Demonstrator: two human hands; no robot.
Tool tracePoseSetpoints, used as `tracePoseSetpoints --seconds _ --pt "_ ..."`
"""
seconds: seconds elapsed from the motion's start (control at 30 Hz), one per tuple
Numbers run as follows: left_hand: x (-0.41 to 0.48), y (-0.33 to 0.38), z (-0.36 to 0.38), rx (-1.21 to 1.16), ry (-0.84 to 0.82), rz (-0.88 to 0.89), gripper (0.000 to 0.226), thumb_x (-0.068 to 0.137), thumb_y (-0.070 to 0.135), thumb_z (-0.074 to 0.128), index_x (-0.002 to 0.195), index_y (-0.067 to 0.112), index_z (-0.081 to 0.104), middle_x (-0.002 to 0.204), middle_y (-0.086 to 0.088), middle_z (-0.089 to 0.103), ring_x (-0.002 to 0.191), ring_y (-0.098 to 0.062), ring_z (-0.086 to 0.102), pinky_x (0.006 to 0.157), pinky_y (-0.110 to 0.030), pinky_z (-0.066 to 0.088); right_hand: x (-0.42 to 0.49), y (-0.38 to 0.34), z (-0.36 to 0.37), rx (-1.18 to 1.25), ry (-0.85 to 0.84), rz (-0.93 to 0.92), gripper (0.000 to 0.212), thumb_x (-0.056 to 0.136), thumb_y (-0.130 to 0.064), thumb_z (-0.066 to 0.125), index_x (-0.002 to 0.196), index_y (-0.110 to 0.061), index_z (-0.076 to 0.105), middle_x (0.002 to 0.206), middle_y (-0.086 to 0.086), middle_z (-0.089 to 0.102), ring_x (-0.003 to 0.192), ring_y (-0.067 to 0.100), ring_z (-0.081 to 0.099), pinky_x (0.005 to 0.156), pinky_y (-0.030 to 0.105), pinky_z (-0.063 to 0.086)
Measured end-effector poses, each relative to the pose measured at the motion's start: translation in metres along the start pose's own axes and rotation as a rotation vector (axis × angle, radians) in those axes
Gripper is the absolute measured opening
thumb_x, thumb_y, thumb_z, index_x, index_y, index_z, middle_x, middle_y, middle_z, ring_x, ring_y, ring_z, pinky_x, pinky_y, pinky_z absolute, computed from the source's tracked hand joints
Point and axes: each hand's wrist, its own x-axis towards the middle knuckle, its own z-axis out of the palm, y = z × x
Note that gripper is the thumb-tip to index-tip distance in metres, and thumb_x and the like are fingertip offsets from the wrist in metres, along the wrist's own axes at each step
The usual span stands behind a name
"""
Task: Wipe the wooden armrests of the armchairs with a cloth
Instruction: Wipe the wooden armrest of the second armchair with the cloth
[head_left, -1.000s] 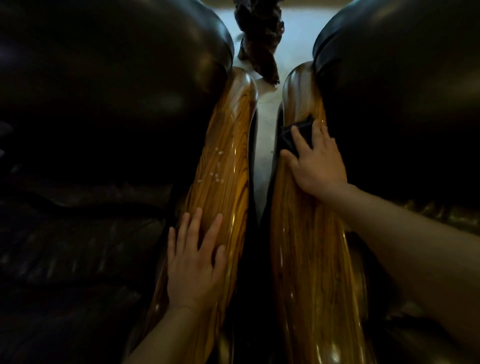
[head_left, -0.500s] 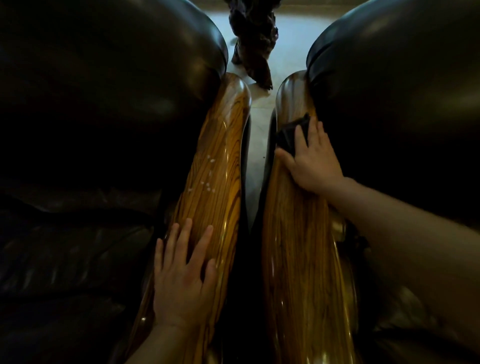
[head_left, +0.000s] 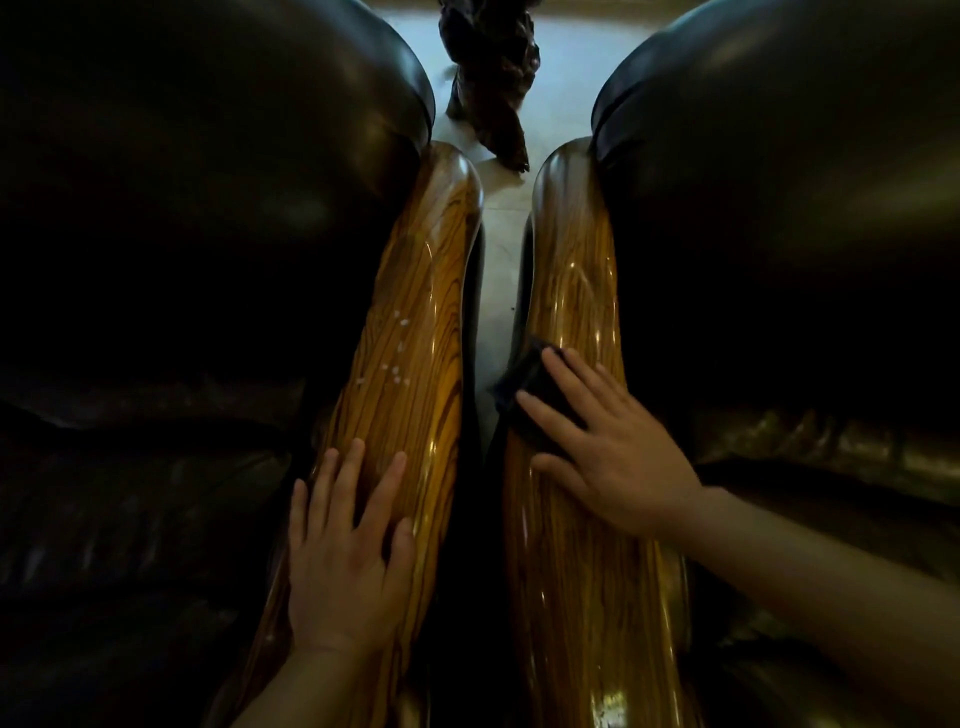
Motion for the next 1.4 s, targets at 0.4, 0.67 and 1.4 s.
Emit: tracePoseSetpoints --seconds 0.4,0.67,1.4 --pt "-0.001 -0.004 0.006 0.019 0.011 0.003 0.061 0.095 0.047 0.032 0.155 0.041 0.022 0.166 0.0 0.018 0.154 -0.019 0.009 0.124 -0.05 0.007 0.082 0.047 -0.004 0.193 -0.034 0.558 0.091 0.086 -0.083 0.009 0.156 -0.026 -0.006 0.164 0.01 -0.02 0.15 0.031 -0.013 0.118 0.043 -0.004" --pt "-0.001 -0.001 0.003 0.026 -0.001 -0.008 0.061 0.095 0.046 0.032 0.155 0.039 0.024 0.166 -0.001 0.018 0.154 -0.02 0.009 0.123 -0.053 0.01 -0.041 -0.024 0.008 0.015 0.001 0.158 0.082 0.091 -0.079 0.023 0.158 -0.034 0.006 0.166 0.014 -0.007 0.152 0.034 -0.004 0.119 0.052 0.005" --pt "-0.003 0.004 -0.002 -0.014 0.026 -0.005 0.059 0.096 0.046 0.031 0.154 0.038 0.027 0.165 -0.003 0.021 0.154 -0.022 0.01 0.123 -0.054 0.009 -0.048 -0.021 -0.035 0.64 0.175 0.616 0.059 0.098 -0.029 0.055 0.152 -0.027 0.031 0.152 -0.003 0.04 0.14 0.024 0.034 0.112 0.044 0.035"
